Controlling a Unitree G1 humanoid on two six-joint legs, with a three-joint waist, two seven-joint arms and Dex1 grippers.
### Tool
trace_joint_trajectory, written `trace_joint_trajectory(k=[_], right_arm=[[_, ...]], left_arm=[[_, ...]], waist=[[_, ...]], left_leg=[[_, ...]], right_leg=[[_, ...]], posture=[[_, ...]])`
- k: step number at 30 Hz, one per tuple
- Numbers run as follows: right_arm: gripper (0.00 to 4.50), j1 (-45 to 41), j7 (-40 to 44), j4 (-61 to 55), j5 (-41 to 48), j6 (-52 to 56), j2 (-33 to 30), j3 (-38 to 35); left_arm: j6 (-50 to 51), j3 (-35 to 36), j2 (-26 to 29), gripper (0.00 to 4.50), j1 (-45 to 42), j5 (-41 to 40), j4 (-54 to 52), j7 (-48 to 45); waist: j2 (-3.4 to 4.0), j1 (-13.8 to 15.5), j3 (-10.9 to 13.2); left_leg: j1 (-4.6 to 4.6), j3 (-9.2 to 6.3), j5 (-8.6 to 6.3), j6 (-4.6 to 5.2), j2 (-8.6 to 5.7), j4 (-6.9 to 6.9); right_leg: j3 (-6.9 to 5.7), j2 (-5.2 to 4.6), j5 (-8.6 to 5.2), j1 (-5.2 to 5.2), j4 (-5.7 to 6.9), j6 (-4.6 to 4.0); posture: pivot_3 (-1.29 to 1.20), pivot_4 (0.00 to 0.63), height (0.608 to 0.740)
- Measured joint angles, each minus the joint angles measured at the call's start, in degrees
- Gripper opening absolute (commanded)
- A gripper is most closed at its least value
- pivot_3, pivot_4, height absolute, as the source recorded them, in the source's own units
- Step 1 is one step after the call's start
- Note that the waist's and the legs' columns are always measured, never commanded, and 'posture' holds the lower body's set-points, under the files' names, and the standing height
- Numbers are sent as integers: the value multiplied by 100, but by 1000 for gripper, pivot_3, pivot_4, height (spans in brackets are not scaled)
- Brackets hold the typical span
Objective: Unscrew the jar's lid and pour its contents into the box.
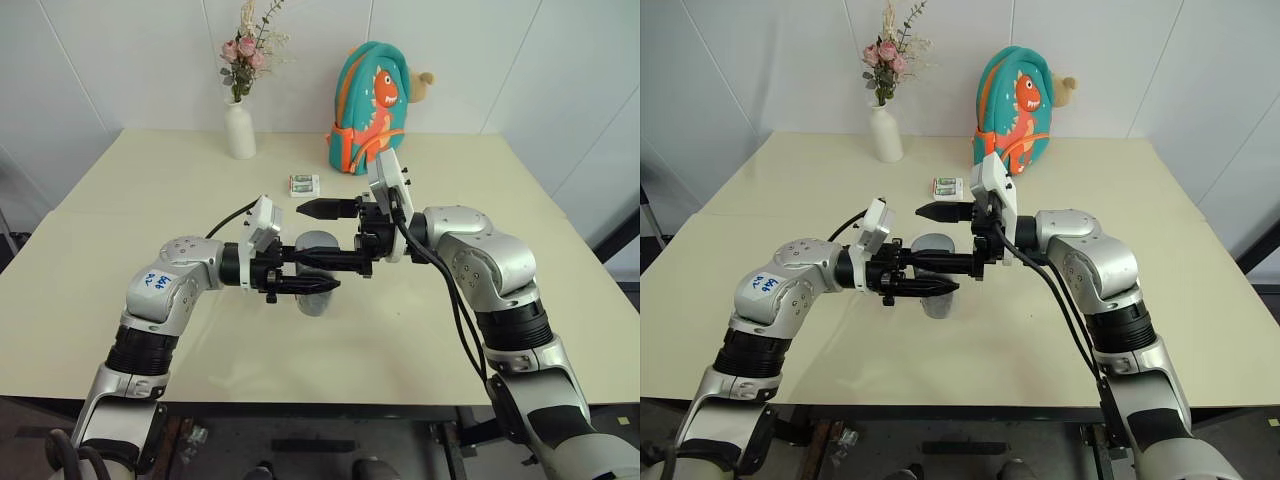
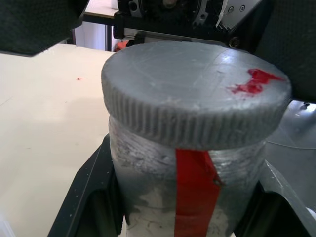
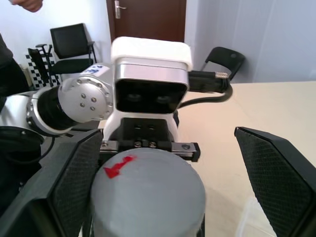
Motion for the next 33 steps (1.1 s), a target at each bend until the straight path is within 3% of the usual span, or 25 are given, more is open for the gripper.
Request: trace_joint_trajectory(k=[14,21,27,33], right_arm=[[4480,59,518,265,-3,-260,-916,-57],[4480,238,698,621,94,-58,-1347,-473],[4480,229,658,507,658,564,-1185,-723],[4480,178,27,-384,1193,1017,-472,-737]], left_arm=[[-69,56,-57,2440,0,24,63,247],[-191,105,-52,2440,1,0,41,132],[-377,110,-98,2440,1,17,71,152],[-926,120,-330,2440,1,161,336,303]], waist=[[0,-1,0],[0,-12,0],[1,-4,1],[2,-3,1]], left_leg=[[0,0,0,0,0,0],[0,1,0,0,0,1],[-1,1,0,0,-1,6],[0,-1,0,0,0,6]], right_leg=[[0,1,0,0,-1,0],[1,0,0,0,-4,0],[1,-1,0,0,-1,0],[0,0,0,0,3,0]], posture=[[0,150,740],[0,150,740],[0,150,740],[0,150,740]])
